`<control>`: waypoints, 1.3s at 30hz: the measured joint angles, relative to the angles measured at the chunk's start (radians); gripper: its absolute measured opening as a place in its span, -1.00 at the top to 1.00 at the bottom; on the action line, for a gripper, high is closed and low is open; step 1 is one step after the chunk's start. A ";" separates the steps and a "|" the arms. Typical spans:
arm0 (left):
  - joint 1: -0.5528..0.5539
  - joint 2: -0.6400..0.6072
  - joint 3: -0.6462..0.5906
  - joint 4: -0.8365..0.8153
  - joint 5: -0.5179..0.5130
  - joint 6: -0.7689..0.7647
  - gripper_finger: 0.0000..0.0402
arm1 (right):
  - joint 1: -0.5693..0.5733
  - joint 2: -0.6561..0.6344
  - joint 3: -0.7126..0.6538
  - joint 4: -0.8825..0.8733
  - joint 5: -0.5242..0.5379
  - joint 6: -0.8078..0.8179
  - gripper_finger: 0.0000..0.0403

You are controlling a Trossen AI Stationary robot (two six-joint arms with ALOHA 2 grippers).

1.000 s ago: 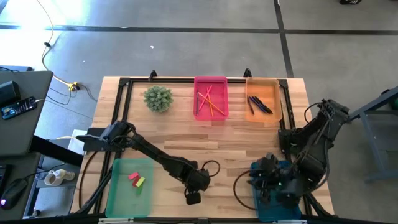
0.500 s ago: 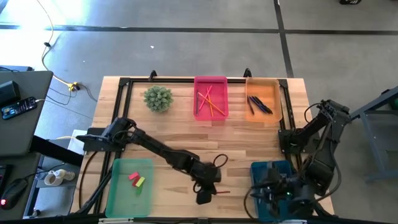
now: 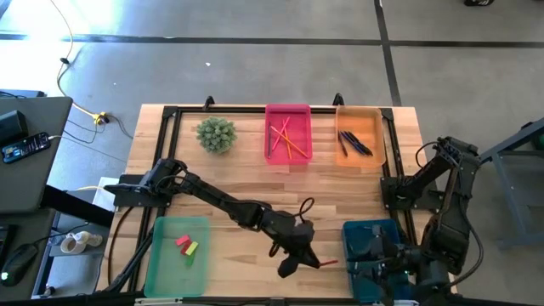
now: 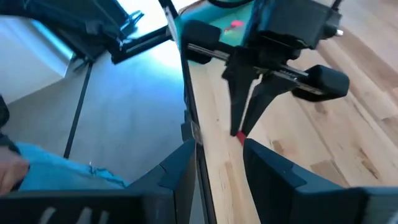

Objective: Sort crayons/erasers/pens/pencils in bins
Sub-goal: Put the red crayon into the blue bin

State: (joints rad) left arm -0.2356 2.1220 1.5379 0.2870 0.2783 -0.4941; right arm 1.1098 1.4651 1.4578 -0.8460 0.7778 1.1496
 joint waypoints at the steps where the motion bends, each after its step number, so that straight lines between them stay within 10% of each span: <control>1: 0.000 0.000 0.000 0.028 0.000 -0.002 0.95 | 0.003 0.000 0.000 -0.001 0.011 0.008 0.38; 31: 0.023 -0.002 0.001 0.319 -0.024 -0.028 0.95 | -0.073 0.015 0.000 0.027 0.089 -0.024 0.38; 39: 0.025 -0.002 0.001 0.317 -0.023 -0.026 0.95 | -0.073 0.018 0.000 0.021 0.085 -0.032 0.78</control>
State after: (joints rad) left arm -0.2104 2.1204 1.5391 0.6039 0.2550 -0.5201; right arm 1.0372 1.4830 1.4578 -0.8253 0.8629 1.1173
